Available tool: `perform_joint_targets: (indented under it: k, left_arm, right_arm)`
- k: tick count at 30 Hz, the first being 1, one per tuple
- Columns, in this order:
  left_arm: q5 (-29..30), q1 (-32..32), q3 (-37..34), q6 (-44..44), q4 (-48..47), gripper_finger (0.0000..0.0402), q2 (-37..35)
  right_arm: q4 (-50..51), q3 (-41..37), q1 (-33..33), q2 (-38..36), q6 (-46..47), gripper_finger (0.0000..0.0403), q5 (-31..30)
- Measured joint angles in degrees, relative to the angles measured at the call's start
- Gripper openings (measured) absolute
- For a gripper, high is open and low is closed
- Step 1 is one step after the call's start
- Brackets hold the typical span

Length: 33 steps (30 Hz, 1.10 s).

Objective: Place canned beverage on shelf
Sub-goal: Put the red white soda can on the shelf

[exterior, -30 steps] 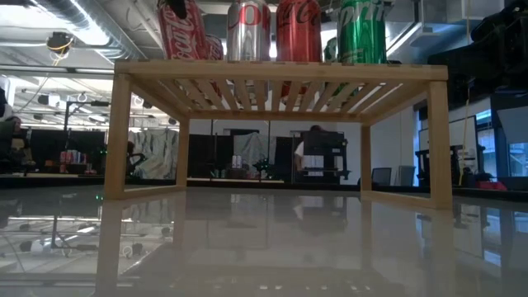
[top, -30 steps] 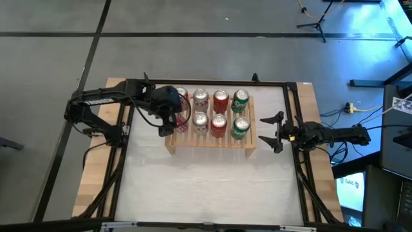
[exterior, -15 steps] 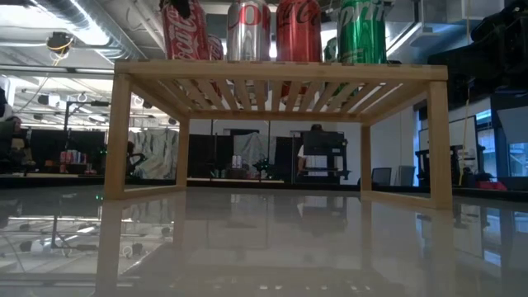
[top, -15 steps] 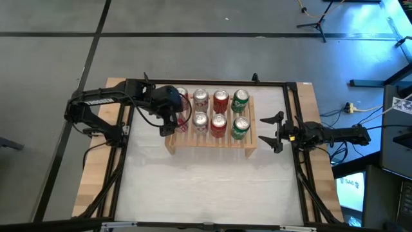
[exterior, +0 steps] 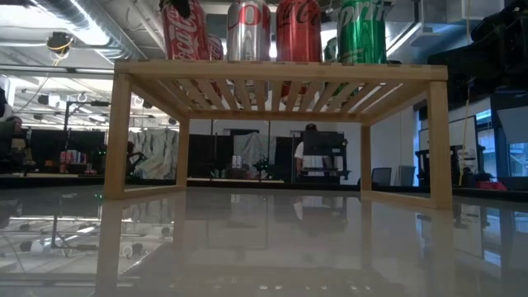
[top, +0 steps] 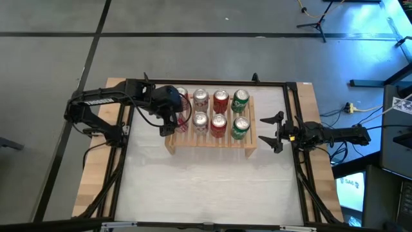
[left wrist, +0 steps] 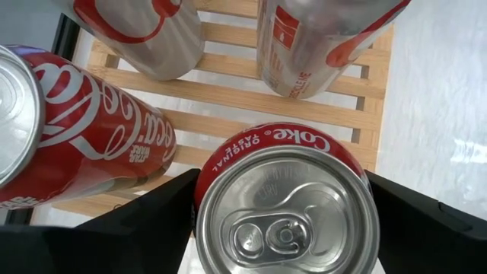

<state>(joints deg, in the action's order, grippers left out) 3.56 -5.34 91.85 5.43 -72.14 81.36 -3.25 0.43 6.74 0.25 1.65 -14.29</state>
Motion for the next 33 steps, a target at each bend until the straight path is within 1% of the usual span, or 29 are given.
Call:
perform_joint_targets:
  k: [14, 33]
  left_arm:
    - [-0.2, 0.0, 0.0, 0.1, 0.0, 0.0381, 0.0]
    - [0.2, 0.0, 0.0, 0.2, 0.0, 0.0384, -0.1]
  right_arm:
    - [0.0, 0.0, 0.0, 0.0, 0.0, 0.0381, 0.0]
    - [0.0, 0.0, 0.0, 0.0, 0.0, 0.0381, 0.0]
